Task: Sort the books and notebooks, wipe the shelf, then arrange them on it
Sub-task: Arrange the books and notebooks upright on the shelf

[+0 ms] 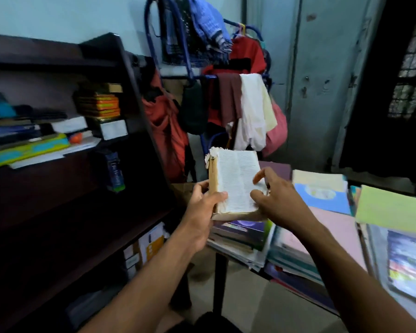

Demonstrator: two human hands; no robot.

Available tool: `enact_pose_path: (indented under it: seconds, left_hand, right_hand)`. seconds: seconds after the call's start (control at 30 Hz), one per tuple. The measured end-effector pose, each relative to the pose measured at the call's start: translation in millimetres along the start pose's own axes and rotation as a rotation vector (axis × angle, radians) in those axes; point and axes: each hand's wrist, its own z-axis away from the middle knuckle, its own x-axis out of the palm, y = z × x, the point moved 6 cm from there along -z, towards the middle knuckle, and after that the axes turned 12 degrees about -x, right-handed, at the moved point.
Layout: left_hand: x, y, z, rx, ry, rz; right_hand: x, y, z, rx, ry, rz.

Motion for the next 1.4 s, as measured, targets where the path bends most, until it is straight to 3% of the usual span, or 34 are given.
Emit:
enact_pose_path:
  seconds: [0.17, 0.27, 0.4, 0.47, 0.57, 0.63, 0.7, 0.77, 0.87, 0.97, 1.27, 1.4]
  left_hand:
    - [-105.4, 24.1, 3.2, 0.035, 0.208, 0.05]
    - [-191.5, 35.4, 14.7, 0.035, 0.361, 0.107]
    - [-275.4, 39.9, 17.6, 0.06, 0.449, 0.15]
    - [-306.6, 43.3, 11.7, 0.097, 0.488, 0.133]
    - [-341.3, 42.8, -9.6, 0.155, 0.601, 0.064]
    - [-357.5, 46.2, -31.6, 0.199, 0.634, -0.013]
    - [-373.3, 51.2, -48.3, 0.252, 0.687, -0.118]
    - [-382.6, 49.7, -62.1, 0.283, 0.699, -0.259]
    - [-391.8, 37.9, -73.2, 0.315, 0.712, -0.425]
    - [-403.2, 31.6, -80.2, 0.35, 0.686, -0.478]
    - [-410.1, 30.5, -95.9, 0.316, 0.54, -0.413]
    - [-410.7, 31.7, -93.3, 0.277, 0.531, -0.4]
  right_hand:
    - [96.6, -41.3, -38.3, -0.07, -0.003, -0.216]
    - [177.5, -82.4, -62.2, -0.163, -0.094, -0.305]
    - [260.1, -122.8, -87.1, -0.299, -0.194, -0.383]
    - [294.0, -137.5, -98.3, -0.434, -0.196, -0.268]
    - [332.4, -146.6, -117.2, -0.572, -0.028, 0.154]
    - [364.8, -152.5, -133.2, -0.634, -0.031, 0.26]
    - [395.1, -155.1, -149.3, -0.594, -0.132, 0.107]
    - [418.5, -147.1, -163.8, -0.42, -0.225, -0.09]
    - [439.2, -132.2, -168.5, -0.241, -0.217, -0.282]
    - [456.2, -120.4, -159.9, -0.201, -0.177, -0.377]
    - [470.7, -101.2, -164.2, -0.164, -0.087, -0.287]
    - [470.5, -101.0, -162.9, -0.098, -0.136, -0.288]
